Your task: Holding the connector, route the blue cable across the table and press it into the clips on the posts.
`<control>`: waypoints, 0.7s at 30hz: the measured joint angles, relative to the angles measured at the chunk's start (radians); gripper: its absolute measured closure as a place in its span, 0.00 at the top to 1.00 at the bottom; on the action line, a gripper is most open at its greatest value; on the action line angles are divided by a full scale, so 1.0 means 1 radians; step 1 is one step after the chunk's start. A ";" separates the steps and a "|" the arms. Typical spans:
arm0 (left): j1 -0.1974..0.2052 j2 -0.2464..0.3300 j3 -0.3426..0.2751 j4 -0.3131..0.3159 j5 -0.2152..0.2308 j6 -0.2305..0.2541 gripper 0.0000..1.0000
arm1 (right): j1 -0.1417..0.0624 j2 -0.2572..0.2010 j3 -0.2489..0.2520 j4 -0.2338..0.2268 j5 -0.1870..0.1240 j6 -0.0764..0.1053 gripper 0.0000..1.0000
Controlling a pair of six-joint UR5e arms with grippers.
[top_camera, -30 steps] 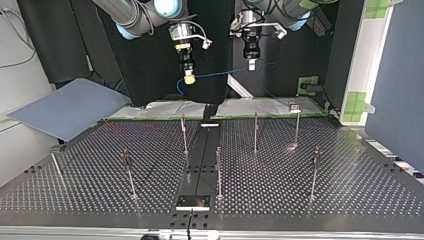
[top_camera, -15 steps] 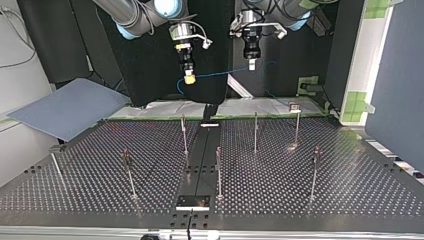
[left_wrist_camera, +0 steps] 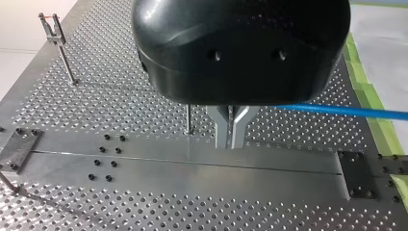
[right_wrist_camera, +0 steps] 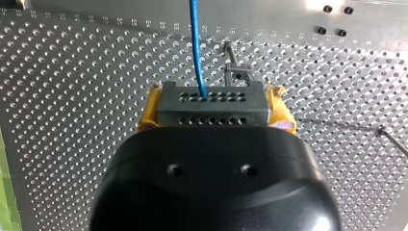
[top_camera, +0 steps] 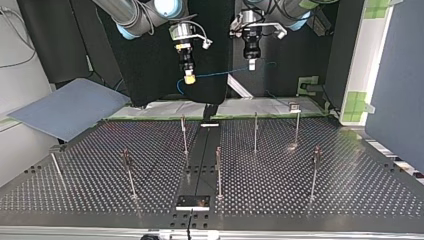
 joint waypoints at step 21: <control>0.001 -0.012 0.002 -0.128 -0.040 0.063 0.00 | 0.023 0.138 -0.029 0.167 0.074 -0.032 0.00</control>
